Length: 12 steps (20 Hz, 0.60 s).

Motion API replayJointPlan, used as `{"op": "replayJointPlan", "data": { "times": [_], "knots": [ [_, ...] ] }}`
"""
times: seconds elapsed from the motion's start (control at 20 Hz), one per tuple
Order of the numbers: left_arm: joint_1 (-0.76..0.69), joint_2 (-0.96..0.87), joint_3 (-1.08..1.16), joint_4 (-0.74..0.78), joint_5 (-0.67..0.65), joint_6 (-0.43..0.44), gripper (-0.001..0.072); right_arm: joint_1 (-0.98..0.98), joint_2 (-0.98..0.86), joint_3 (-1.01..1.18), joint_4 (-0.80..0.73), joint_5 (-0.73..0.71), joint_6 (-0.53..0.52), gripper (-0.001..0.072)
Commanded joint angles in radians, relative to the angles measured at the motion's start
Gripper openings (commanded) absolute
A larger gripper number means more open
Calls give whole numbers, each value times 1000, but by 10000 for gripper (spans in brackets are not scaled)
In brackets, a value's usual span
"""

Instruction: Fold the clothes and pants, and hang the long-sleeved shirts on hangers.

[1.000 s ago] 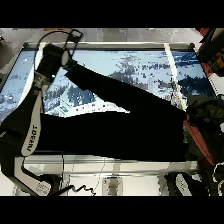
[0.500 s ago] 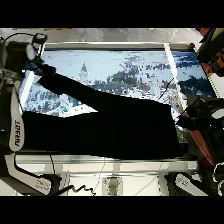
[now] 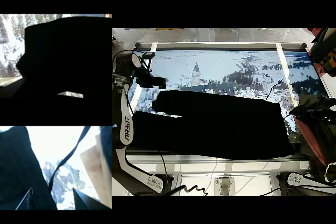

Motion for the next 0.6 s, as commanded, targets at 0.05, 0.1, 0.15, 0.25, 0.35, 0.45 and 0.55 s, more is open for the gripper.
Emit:
{"op": "replayJointPlan", "data": {
  "times": [0.05,0.1,0.15,0.25,0.35,0.45,0.55],
  "knots": [
    [18,-9,-7,92,-2,-27,682,-3,-140,68,68,127,-40,582],
    [28,-5,-7,116,-7,-30,624,-1,-183,102,104,172,-101,602],
    [39,-2,-7,133,-21,-30,606,3,-211,133,118,172,-135,622],
    [73,-2,-7,176,-69,-30,574,13,-251,186,124,137,-147,622],
    [125,2,-7,192,-124,-31,566,21,-300,245,131,182,-150,623],
    [178,9,-7,190,-190,-34,566,48,-354,296,137,280,-237,624],
    [224,19,-7,171,-232,-43,565,82,-394,316,130,292,-271,630]
  ]
}}
